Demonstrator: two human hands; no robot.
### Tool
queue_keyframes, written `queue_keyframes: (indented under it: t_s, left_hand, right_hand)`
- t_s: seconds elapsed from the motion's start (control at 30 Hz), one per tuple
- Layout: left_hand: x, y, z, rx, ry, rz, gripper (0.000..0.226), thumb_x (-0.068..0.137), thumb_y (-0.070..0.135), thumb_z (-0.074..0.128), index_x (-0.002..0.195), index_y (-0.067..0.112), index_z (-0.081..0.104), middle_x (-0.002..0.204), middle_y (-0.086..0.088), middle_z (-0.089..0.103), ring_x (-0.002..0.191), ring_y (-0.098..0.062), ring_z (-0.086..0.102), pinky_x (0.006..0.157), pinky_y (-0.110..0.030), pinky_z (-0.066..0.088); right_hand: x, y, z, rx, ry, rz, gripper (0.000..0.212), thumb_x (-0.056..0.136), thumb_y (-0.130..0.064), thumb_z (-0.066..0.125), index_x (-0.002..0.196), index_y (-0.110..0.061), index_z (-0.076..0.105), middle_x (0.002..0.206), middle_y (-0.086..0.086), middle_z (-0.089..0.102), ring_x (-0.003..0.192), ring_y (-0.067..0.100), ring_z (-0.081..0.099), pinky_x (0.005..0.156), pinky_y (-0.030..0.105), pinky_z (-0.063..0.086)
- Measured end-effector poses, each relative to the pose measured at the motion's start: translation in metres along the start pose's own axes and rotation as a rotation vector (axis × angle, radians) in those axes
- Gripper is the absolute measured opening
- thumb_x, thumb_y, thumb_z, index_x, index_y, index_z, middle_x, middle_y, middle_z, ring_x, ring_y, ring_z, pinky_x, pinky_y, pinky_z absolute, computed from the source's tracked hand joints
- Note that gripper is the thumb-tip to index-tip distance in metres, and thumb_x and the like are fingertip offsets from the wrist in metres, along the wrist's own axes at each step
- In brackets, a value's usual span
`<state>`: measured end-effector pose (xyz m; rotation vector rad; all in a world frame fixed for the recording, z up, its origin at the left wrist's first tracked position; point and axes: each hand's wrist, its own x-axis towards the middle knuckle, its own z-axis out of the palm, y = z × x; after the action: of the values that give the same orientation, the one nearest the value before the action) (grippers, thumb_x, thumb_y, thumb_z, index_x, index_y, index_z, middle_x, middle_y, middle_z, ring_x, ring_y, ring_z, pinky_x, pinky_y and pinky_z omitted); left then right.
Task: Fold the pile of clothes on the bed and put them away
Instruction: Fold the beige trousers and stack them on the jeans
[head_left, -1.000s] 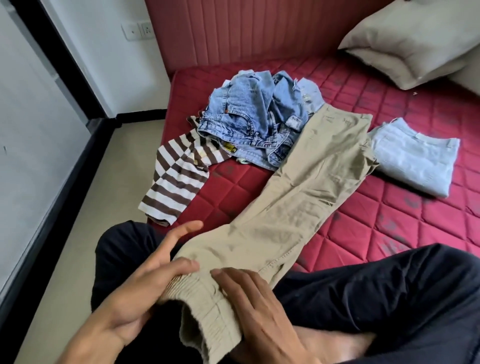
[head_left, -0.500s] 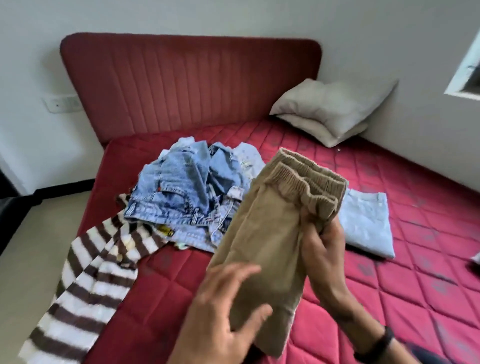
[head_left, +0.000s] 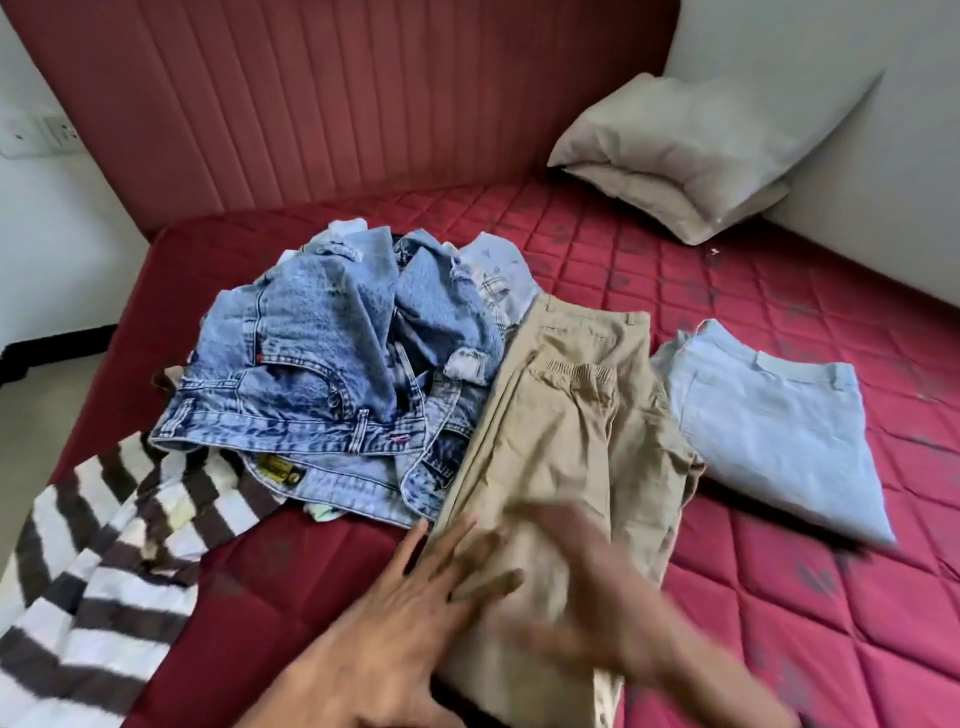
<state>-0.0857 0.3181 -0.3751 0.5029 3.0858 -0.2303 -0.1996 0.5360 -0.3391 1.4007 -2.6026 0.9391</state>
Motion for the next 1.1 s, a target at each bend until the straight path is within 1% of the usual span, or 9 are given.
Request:
queue_keyframes:
  t_s: [0.13, 0.23, 0.37, 0.57, 0.67, 0.77, 0.83, 0.97, 1.1]
  left_hand:
    - [-0.029, 0.001, -0.004, -0.024, -0.069, 0.029, 0.096, 0.062, 0.033, 0.071, 0.153, 0.027, 0.044, 0.169, -0.001, 0.028, 0.157, -0.023, 0.022, 0.119, -0.046, 0.019]
    - [-0.039, 0.013, -0.004, -0.194, -0.024, -0.054, 0.084, 0.068, 0.007, 0.046, 0.150, 0.022, 0.050, 0.158, 0.004, 0.048, 0.151, -0.015, 0.036, 0.123, -0.033, 0.022]
    - [-0.044, 0.021, -0.035, -0.271, 0.017, -0.092, 0.066, 0.072, -0.006, 0.044, 0.128, 0.019, 0.070, 0.126, -0.002, 0.073, 0.120, -0.023, 0.068, 0.106, -0.036, 0.051]
    - [-0.121, 0.069, -0.134, -0.289, -0.498, -0.048, 0.047, 0.093, 0.008, 0.054, 0.137, 0.021, 0.062, 0.125, -0.013, 0.066, 0.120, -0.034, 0.059, 0.103, -0.042, 0.047]
    - [-0.171, 0.086, -0.183, -0.545, -0.722, 0.024, 0.015, 0.090, 0.009, 0.058, 0.102, 0.011, 0.067, 0.086, -0.004, 0.065, 0.085, -0.018, 0.066, 0.078, -0.032, 0.054]
    - [-0.203, 0.079, -0.234, -0.808, -0.832, 0.090, 0.012, 0.097, 0.017, 0.067, 0.089, 0.008, 0.066, 0.071, 0.002, 0.057, 0.058, 0.002, 0.047, 0.056, -0.018, 0.037]
    - [-0.213, 0.067, -0.251, -1.010, -0.691, 0.007, 0.018, 0.099, 0.025, 0.070, 0.099, 0.008, 0.072, 0.080, -0.002, 0.067, 0.069, -0.003, 0.055, 0.060, -0.025, 0.042]
    - [-0.194, 0.054, -0.238, -1.490, 0.050, -0.363, 0.026, 0.095, 0.021, 0.073, 0.113, 0.001, 0.072, 0.107, -0.013, 0.077, 0.096, -0.025, 0.074, 0.086, -0.035, 0.059]
    - [-0.124, 0.051, -0.195, -1.581, 0.502, -0.668, 0.033, 0.094, 0.029, 0.073, 0.110, -0.001, 0.071, 0.101, -0.008, 0.075, 0.095, -0.024, 0.072, 0.090, -0.034, 0.056]
  right_hand:
    - [-0.078, -0.020, 0.047, -0.434, -0.197, -0.074, 0.068, 0.082, -0.045, 0.051, 0.141, -0.013, 0.063, 0.136, 0.012, 0.066, 0.123, 0.028, 0.067, 0.097, 0.034, 0.057]
    - [-0.074, -0.026, 0.038, -0.426, -0.211, 0.016, 0.058, 0.068, -0.028, 0.056, 0.120, -0.007, 0.069, 0.121, 0.012, 0.069, 0.112, 0.033, 0.070, 0.091, 0.037, 0.061]
    - [-0.068, -0.055, 0.013, -0.361, -0.434, 0.146, 0.027, 0.079, -0.033, 0.073, 0.098, -0.017, 0.061, 0.100, 0.005, 0.068, 0.096, 0.033, 0.069, 0.074, 0.042, 0.057]
    - [-0.119, -0.146, -0.056, -0.236, -0.720, 0.075, 0.032, 0.076, -0.005, 0.056, 0.103, -0.015, 0.070, 0.100, 0.012, 0.069, 0.093, 0.030, 0.067, 0.078, 0.039, 0.057]
    - [-0.139, -0.202, -0.101, 0.011, -0.838, -0.017, 0.005, 0.082, -0.017, 0.059, 0.086, -0.014, 0.059, 0.078, 0.003, 0.063, 0.070, 0.013, 0.056, 0.067, 0.037, 0.050]
    - [-0.153, -0.231, -0.146, 0.217, -0.844, 0.090, 0.023, 0.085, -0.043, 0.070, 0.100, -0.027, 0.066, 0.097, -0.007, 0.070, 0.085, 0.003, 0.067, 0.076, 0.034, 0.056]
    - [-0.156, -0.231, -0.162, 0.466, -0.692, 0.201, 0.032, 0.081, -0.049, 0.084, 0.103, -0.028, 0.074, 0.097, -0.008, 0.076, 0.085, 0.001, 0.071, 0.073, 0.027, 0.056]
    - [-0.134, -0.204, -0.153, 1.082, -0.113, 0.500, 0.020, 0.081, -0.008, 0.079, 0.101, -0.004, 0.079, 0.098, 0.021, 0.078, 0.082, 0.029, 0.076, 0.069, 0.033, 0.063]
    - [-0.084, -0.163, -0.119, 0.870, 0.255, 0.493, 0.008, 0.095, -0.013, 0.073, 0.101, -0.013, 0.078, 0.090, 0.004, 0.078, 0.080, 0.016, 0.068, 0.069, 0.031, 0.058]
